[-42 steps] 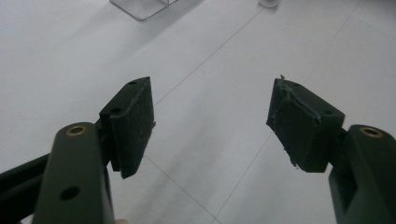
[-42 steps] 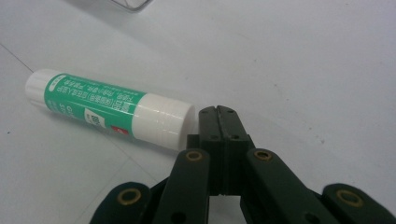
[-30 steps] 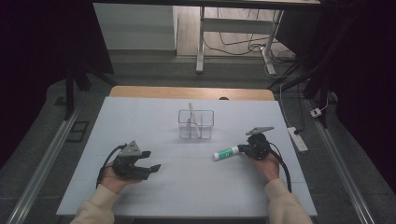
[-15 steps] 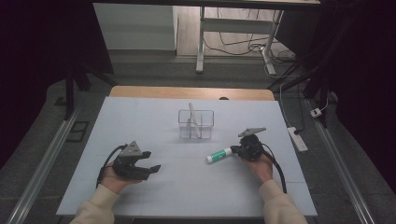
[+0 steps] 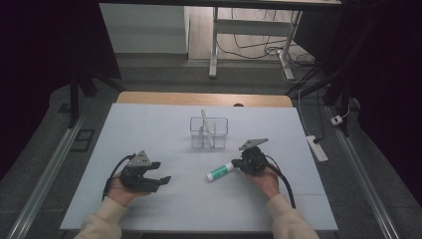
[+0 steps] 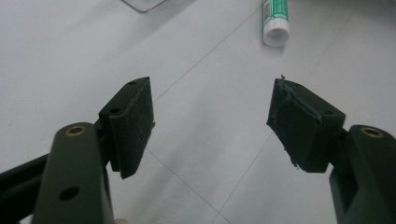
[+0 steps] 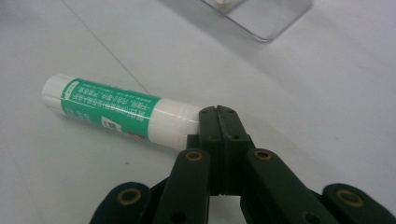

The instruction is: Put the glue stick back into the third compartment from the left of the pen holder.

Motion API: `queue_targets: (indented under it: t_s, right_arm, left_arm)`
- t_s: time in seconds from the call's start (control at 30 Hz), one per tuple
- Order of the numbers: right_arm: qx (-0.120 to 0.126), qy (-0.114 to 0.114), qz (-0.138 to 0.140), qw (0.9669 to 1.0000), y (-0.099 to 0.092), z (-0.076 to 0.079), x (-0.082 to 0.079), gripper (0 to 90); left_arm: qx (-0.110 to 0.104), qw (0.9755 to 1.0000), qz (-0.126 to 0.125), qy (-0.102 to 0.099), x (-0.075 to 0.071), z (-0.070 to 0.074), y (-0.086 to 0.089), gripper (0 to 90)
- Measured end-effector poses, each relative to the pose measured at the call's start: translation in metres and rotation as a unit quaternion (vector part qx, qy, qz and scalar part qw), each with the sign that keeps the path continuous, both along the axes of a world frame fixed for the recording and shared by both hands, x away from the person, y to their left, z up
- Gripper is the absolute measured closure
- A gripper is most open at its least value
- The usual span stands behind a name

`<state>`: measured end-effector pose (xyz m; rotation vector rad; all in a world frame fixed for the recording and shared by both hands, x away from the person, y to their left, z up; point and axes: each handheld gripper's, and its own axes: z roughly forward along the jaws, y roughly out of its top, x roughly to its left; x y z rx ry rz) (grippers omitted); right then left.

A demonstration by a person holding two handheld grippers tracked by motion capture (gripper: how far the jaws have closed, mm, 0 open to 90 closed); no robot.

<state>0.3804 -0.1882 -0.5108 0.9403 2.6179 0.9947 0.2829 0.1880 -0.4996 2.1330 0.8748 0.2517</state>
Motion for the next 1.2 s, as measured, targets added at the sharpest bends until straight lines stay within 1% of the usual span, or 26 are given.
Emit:
queue_targets:
  t_s: [0.1,0.17,0.37,0.5,0.6,0.9,1.2]
  right_arm:
    - [-0.001,0.005,0.005,1.0000,0.006,0.000,-0.004,88.8]
    - [-0.004,0.003,0.012,0.9999,0.009,0.000,-0.006,88.8]
    - [0.002,0.008,0.023,0.9997,0.016,0.000,-0.013,88.8]
    - [0.000,0.010,0.034,0.9994,0.021,0.000,-0.018,88.8]
    - [0.007,0.015,0.038,0.9992,0.025,-0.001,-0.020,88.7]
    - [0.012,0.017,0.054,0.9983,0.037,-0.003,-0.030,88.8]
    - [0.013,0.018,0.074,0.9970,0.049,-0.004,-0.035,88.7]
  left_arm:
    - [0.001,1.0000,-0.001,0.000,0.000,0.000,0.000,31.5]
    - [0.001,1.0000,-0.001,0.000,0.000,0.000,0.000,31.5]
    - [0.001,1.0000,0.000,0.001,0.000,0.000,0.000,31.5]
    - [0.002,1.0000,0.000,0.001,0.000,-0.001,0.000,31.5]
    - [0.003,1.0000,0.000,0.001,0.000,-0.001,0.000,31.5]
    - [0.004,1.0000,0.000,0.001,0.000,-0.001,0.000,31.5]
    - [0.004,1.0000,0.001,0.001,0.001,-0.001,0.001,31.5]
